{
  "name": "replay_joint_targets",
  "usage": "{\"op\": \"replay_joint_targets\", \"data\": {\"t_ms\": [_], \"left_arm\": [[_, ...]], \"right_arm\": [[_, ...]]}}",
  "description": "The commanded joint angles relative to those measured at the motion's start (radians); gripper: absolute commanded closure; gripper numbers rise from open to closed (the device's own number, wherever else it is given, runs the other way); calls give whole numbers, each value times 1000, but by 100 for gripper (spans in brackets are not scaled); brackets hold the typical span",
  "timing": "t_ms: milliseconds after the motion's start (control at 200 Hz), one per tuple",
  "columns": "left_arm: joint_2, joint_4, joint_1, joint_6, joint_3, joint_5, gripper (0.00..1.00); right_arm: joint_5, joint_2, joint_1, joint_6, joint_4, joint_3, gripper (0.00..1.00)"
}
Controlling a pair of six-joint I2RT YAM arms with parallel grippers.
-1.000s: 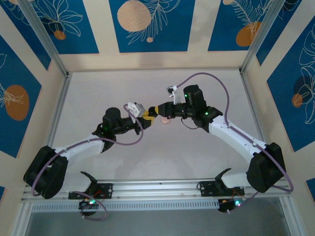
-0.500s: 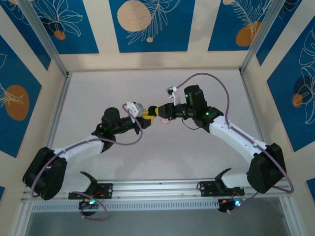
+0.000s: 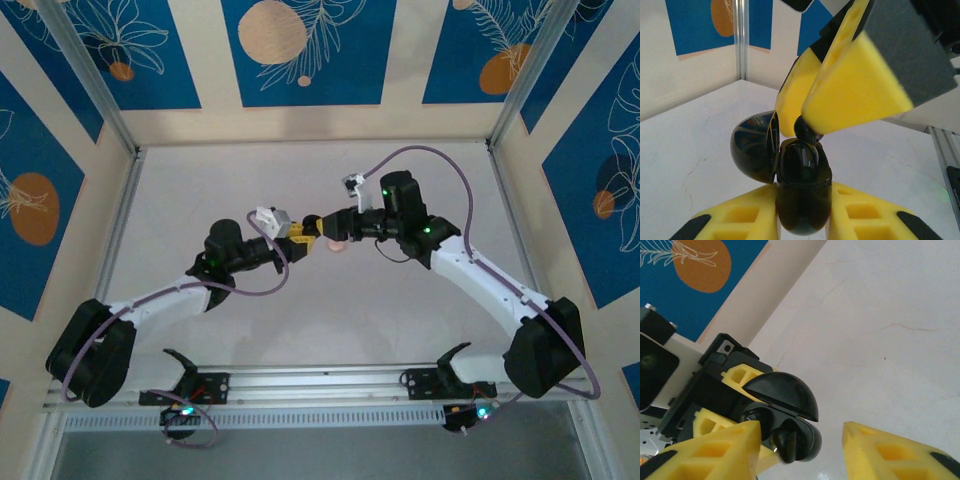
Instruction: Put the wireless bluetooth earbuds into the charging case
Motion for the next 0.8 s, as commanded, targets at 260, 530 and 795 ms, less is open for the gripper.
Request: {"op": "replay_joint_targets", "data": {"t_ms": [260,530,795], "left_arm": [[-14,54,-6,1,5,49,75],[19,146,-6,-51,21,178,75],[32,148,-6,-63,29,168,75]], "right_arm": [[-99,-69,-65,7,-6,30,46],[-404,100,-125,37,-29,134,40],[-531,157,-106,39,-28,151,41]]}}
